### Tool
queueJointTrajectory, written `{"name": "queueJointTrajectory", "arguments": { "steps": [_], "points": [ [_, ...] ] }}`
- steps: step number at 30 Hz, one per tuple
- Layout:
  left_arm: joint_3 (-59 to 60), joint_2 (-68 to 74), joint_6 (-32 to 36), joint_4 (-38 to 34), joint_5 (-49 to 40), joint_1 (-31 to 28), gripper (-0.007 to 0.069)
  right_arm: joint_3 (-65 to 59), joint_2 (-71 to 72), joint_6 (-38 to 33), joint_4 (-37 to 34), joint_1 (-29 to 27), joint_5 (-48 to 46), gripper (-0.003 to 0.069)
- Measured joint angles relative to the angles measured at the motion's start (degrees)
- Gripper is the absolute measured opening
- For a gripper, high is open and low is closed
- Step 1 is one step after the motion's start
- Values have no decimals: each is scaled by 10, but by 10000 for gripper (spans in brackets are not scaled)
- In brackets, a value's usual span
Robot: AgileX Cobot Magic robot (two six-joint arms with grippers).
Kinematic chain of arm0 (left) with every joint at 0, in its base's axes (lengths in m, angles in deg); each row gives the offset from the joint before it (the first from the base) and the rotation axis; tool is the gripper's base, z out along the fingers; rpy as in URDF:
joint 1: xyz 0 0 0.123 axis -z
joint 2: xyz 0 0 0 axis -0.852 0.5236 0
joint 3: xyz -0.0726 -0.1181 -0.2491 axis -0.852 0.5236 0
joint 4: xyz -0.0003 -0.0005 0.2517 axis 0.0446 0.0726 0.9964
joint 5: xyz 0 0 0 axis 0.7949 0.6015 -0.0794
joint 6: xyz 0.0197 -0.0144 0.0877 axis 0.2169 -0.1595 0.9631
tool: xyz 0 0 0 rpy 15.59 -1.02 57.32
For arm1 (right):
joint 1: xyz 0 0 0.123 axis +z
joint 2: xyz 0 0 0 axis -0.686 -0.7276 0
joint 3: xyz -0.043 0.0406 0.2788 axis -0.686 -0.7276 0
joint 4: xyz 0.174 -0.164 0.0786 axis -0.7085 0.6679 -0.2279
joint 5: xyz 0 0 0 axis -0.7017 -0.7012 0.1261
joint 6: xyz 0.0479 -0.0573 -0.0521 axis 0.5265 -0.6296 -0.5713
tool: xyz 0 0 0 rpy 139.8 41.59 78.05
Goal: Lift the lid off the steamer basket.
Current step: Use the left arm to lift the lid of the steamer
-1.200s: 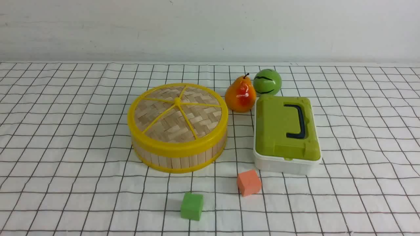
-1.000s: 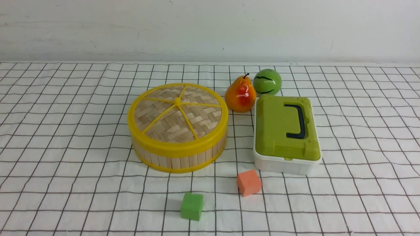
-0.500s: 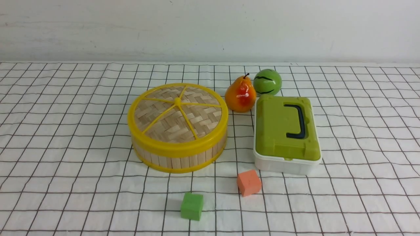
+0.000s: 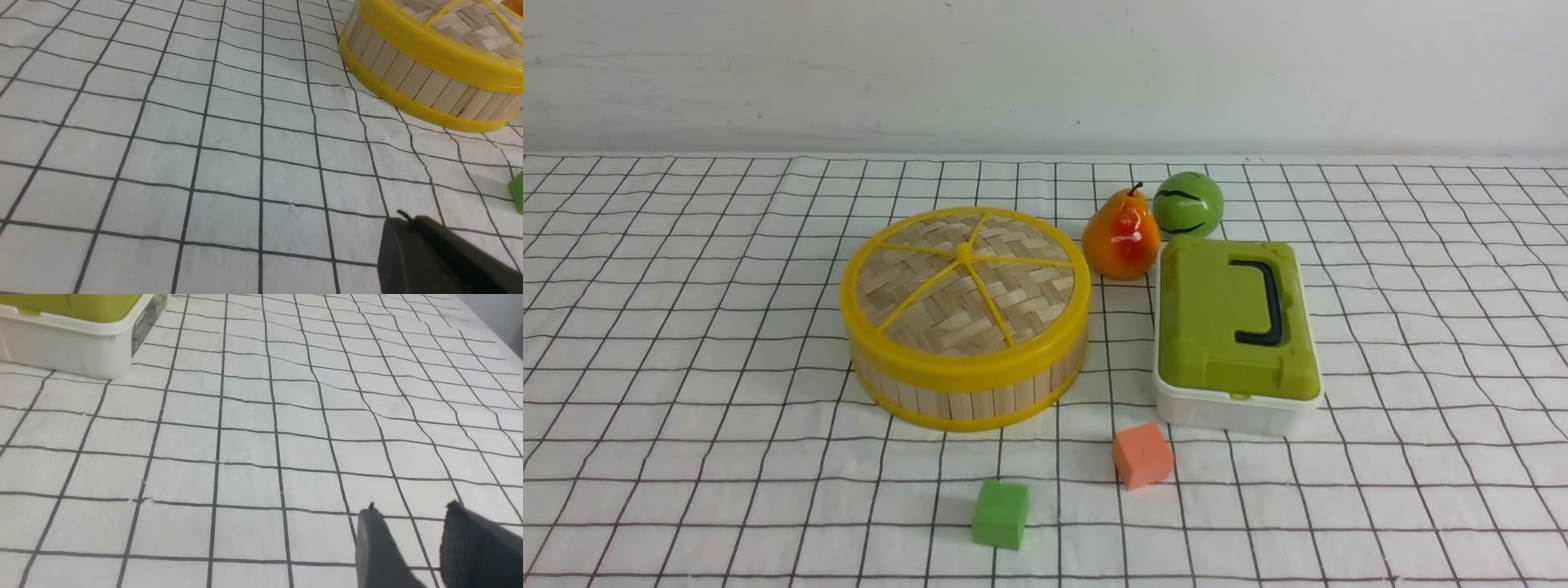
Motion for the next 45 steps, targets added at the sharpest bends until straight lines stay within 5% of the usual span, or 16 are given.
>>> {"name": "queueJointTrajectory", "arguments": {
  "steps": [10,35,45],
  "points": [
    [0,0,102,-37,0,0,-13,0,0,0,0,0,0,240],
    [0,0,105,-38,6,0,-13,0,0,0,0,0,0,240],
    [0,0,105,-41,264,0,-12,0,0,0,0,0,0,240]
  ]
}}
